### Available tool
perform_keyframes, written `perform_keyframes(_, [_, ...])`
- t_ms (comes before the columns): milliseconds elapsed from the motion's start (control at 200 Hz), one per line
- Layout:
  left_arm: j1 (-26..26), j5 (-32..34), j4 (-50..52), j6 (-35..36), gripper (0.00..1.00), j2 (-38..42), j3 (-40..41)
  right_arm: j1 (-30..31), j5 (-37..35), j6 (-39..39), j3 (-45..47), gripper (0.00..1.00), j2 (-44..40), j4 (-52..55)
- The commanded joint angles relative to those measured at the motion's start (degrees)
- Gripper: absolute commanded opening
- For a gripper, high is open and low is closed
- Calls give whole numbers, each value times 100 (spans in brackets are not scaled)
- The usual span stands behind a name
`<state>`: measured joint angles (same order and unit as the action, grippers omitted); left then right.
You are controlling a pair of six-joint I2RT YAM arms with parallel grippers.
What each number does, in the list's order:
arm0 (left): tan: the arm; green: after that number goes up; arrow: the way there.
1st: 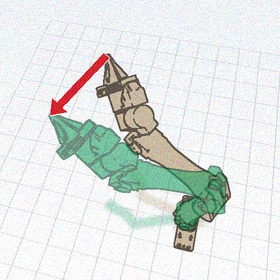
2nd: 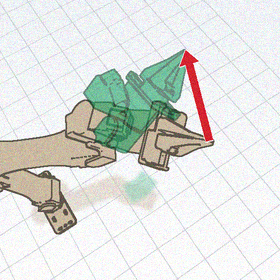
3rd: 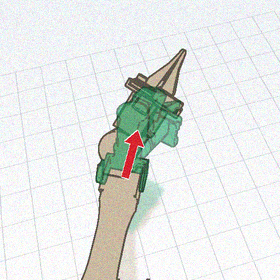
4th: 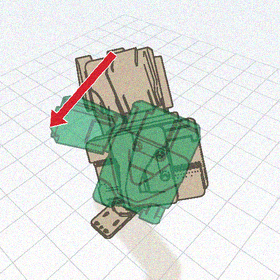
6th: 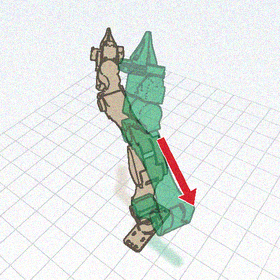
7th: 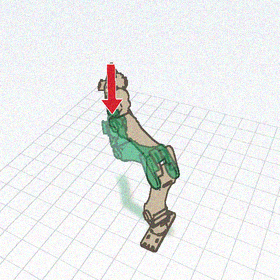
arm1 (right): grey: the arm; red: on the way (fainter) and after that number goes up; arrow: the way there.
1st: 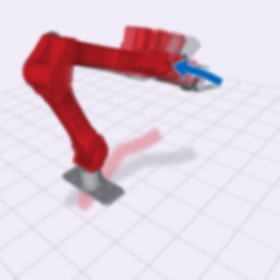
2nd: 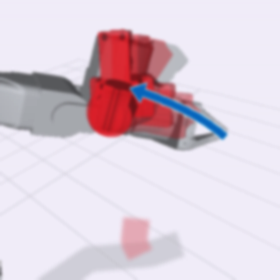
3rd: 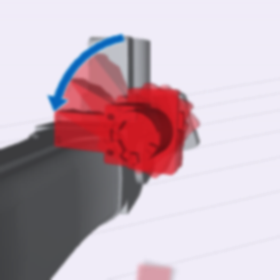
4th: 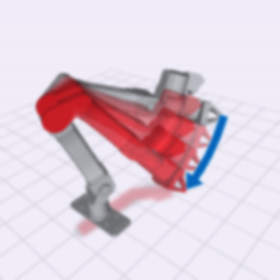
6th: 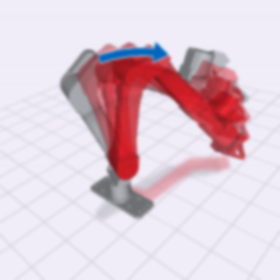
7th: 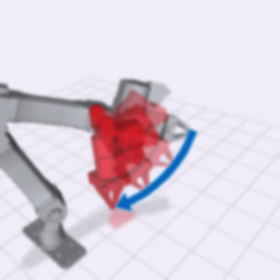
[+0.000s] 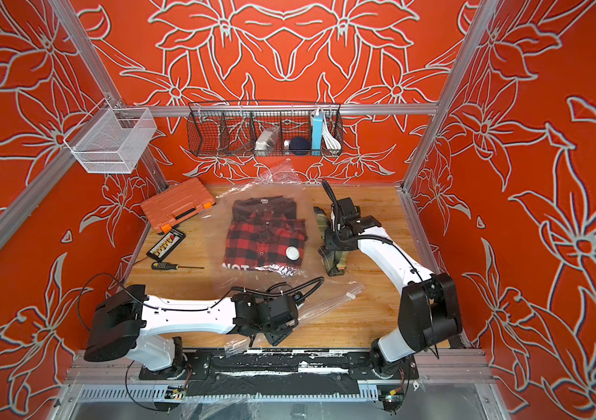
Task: Place the folded shirt into the vacuum bag
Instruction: Pick up the shirt in the vacuum bag, then open the vacuum bag at the center of the board.
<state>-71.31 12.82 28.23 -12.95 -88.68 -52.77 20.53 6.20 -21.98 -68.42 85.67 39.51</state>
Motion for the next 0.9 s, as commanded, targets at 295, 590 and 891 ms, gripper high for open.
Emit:
perform_keyframes(295, [389, 808, 24, 329, 42, -344, -138, -93, 257, 91, 264, 0, -1100, 523])
perform_keyframes(590, [515, 106, -619, 260, 31, -372, -104, 192, 1066, -394, 1020, 0, -1703, 366])
perform_keyframes(891, [807, 41, -335, 24, 32, -385, -166, 592, 968, -442, 1202, 0, -682, -383])
